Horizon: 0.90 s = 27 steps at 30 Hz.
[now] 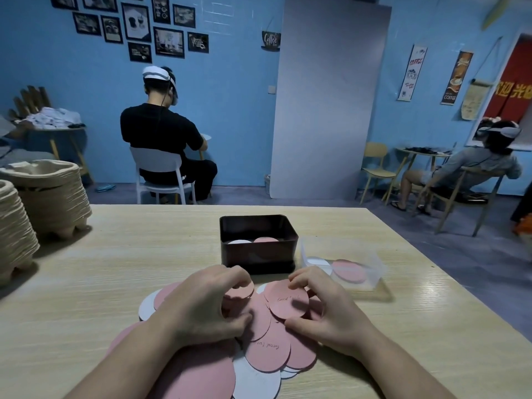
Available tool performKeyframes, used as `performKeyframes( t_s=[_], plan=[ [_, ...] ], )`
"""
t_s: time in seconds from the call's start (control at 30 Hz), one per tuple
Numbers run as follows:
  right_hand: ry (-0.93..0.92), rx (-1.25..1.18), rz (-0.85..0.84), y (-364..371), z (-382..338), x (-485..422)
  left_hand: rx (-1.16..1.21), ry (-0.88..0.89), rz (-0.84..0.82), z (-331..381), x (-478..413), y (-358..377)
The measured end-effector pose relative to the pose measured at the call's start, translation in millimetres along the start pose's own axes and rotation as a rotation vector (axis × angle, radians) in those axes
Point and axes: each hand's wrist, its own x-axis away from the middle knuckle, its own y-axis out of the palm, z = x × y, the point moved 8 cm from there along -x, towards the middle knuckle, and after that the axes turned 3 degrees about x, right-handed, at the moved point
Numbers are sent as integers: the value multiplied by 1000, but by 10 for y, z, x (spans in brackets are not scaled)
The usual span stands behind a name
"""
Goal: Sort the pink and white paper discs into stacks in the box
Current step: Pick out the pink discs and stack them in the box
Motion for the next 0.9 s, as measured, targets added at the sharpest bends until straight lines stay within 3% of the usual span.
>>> performKeyframes(
  t_s=[0.2,0.33,0.6,0.9],
  plan=[
    [-22,32,10,-17,29,-8,17,-27,-179,-64,16,135],
    [-35,67,-4,2,35,-15,-15,-30,-203,-87,25,133],
    [-27,48,35,-20,50,-15,-16,51,50,-13,11,-33],
    [-192,94,31,153,-220,-132,-19,131,46,93,-9,110]
  ],
)
